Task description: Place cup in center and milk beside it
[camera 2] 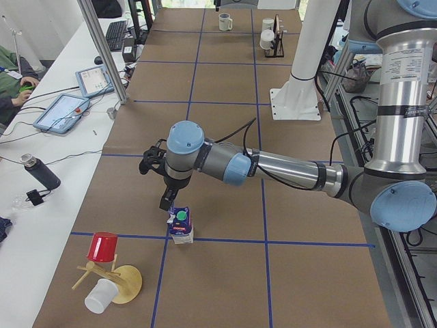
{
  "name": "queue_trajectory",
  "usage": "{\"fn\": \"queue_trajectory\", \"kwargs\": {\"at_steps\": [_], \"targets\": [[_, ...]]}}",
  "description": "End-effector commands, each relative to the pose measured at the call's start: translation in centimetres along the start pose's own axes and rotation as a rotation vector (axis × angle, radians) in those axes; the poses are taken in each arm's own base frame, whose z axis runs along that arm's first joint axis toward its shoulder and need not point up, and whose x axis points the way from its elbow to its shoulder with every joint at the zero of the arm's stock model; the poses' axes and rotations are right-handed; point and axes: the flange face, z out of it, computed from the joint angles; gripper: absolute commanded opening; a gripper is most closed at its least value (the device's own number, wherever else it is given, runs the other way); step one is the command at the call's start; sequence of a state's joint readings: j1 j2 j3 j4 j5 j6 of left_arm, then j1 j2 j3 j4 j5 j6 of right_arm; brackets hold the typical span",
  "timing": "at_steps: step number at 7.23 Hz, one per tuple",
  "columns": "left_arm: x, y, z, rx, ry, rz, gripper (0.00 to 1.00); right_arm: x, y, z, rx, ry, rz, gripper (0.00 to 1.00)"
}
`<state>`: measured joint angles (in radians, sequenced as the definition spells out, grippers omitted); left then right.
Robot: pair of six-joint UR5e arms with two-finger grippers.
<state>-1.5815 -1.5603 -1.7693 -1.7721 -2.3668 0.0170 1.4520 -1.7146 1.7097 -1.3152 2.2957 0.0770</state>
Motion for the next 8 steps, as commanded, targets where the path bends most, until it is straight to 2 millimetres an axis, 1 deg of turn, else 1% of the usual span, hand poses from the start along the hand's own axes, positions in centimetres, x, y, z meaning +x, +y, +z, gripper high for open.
{"fn": "queue_trajectory", "kwargs": {"at_steps": [1, 2, 3, 4, 5, 7, 8], "targets": [[0.2, -0.1, -0.2, 0.006, 0.0, 0.006, 0.98, -0.4, 3.2, 3.3, -0.025, 0.004, 0.065, 0.98], [0.2, -0.2, -0.2, 0.006, 0.002, 0.006, 0.98, -0.2, 5.2, 4.0, -0.016, 0.006, 0.096, 0.97], [0.3, -0.3, -0.3, 0.008, 0.0, 0.006, 0.98, 0.1, 6.5, 4.5, -0.008, 0.02, 0.095, 0.94], [0.2, -0.4, -0.2, 0.008, 0.0, 0.003, 0.98, 0.4, 6.6, 5.2, -0.016, 0.05, 0.091, 0.87], [0.2, -0.4, -0.2, 0.008, 0.0, 0.003, 0.98, 1.0, 6.9, 6.4, -0.033, 0.088, 0.088, 0.77], [0.2, -0.3, -0.2, 0.008, 0.0, 0.005, 0.98, 1.0, 6.9, 7.6, -0.054, 0.107, 0.075, 0.46], [0.1, -0.2, -0.1, 0.006, 0.0, 0.003, 0.98, 0.9, 7.0, 8.1, -0.064, 0.117, 0.066, 0.27]]}}
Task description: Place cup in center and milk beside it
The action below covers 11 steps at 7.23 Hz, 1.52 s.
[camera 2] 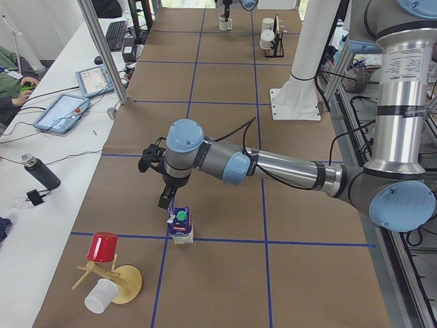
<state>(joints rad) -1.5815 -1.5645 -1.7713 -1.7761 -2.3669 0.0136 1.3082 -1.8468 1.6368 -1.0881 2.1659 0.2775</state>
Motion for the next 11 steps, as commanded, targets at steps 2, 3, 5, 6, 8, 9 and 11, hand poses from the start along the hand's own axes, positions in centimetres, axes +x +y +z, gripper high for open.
{"fn": "queue_trajectory", "kwargs": {"at_steps": [2, 3, 5, 6, 8, 9, 11], "targets": [[-0.2, 0.3, 0.2, 0.003, 0.0, 0.003, 0.98, -1.1, -0.4, 1.7, -0.021, 0.047, -0.057, 0.0], [-0.3, 0.4, 0.3, 0.001, 0.0, 0.001, 0.98, -1.8, -1.0, 1.3, -0.009, 0.043, -0.084, 0.0], [-0.3, 0.6, 0.3, -0.002, 0.0, -0.001, 0.98, -4.7, -3.4, -2.0, 0.062, 0.007, -0.138, 0.0], [-0.3, 0.7, 0.3, -0.003, 0.0, -0.001, 0.98, -6.7, -4.3, -4.5, 0.11, -0.021, -0.168, 0.0], [-0.4, 0.7, 0.3, -0.003, 0.001, -0.003, 0.98, -12.8, -8.0, -9.7, 0.19, -0.181, -0.254, 0.0], [-0.5, 1.2, 0.5, -0.009, 0.002, -0.008, 0.98, -18.6, -12.8, -12.8, 0.237, -0.283, -0.341, 0.0], [-0.6, 1.5, 0.6, -0.012, 0.002, -0.011, 0.98, -30.9, -15.9, -14.9, 0.153, -0.457, -0.256, 0.0]]}}
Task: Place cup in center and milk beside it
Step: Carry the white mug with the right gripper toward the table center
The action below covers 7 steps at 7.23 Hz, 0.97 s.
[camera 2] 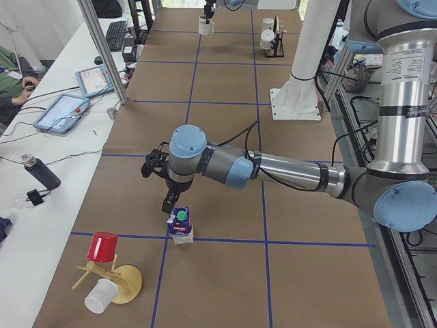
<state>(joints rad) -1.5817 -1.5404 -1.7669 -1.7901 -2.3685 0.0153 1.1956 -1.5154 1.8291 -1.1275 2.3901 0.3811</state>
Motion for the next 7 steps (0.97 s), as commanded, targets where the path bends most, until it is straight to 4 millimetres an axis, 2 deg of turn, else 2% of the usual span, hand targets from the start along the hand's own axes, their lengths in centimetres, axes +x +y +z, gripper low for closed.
{"fn": "queue_trajectory", "kwargs": {"at_steps": [1, 2, 3, 5, 7], "targets": [[-0.2, 0.2, 0.2, -0.004, 0.0, -0.004, 0.98, -13.5, -6.3, 4.5, -0.037, -0.134, 0.101, 0.0], [-0.2, 0.2, 0.2, -0.004, 0.0, -0.004, 0.98, -20.7, -7.4, 8.0, -0.022, -0.126, 0.159, 0.0], [-0.3, 0.3, 0.3, -0.007, 0.0, -0.006, 0.98, -27.0, -7.4, 11.7, 0.009, -0.078, 0.213, 0.0], [-0.3, 0.3, 0.3, -0.007, 0.0, -0.006, 0.98, -38.9, -9.1, 15.7, -0.026, 0.152, 0.237, 0.0], [-0.5, 0.8, 0.5, -0.013, 0.0, -0.013, 0.98, -46.4, -9.6, 21.4, -0.067, 0.198, 0.313, 0.0]]}}
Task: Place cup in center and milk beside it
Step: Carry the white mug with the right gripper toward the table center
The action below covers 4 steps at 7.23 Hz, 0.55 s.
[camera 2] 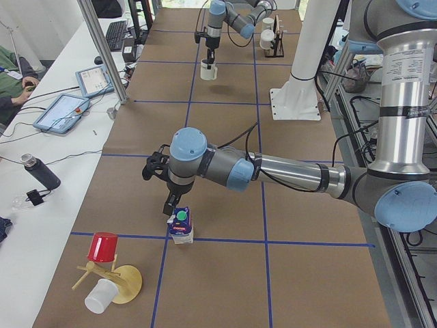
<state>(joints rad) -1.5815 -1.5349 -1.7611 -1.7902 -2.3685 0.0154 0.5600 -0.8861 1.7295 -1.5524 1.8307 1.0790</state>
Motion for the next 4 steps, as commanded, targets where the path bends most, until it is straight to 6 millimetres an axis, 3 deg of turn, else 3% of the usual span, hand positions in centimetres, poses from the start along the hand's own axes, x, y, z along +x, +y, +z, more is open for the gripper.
{"fn": "queue_trajectory", "kwargs": {"at_steps": [1, 2, 4], "targets": [[-0.2, 0.4, 0.2, -0.005, 0.0, -0.005, 0.98, -8.1, 1.9, 4.6, -0.021, 0.075, 0.035, 0.0], [-0.2, 0.4, 0.2, -0.005, 0.0, -0.005, 0.98, -8.9, 2.9, 5.4, -0.035, 0.088, 0.024, 0.0], [-0.2, 0.5, 0.2, -0.006, 0.0, -0.006, 0.98, -11.0, 4.0, 4.9, -0.068, 0.123, 0.016, 0.0]]}}
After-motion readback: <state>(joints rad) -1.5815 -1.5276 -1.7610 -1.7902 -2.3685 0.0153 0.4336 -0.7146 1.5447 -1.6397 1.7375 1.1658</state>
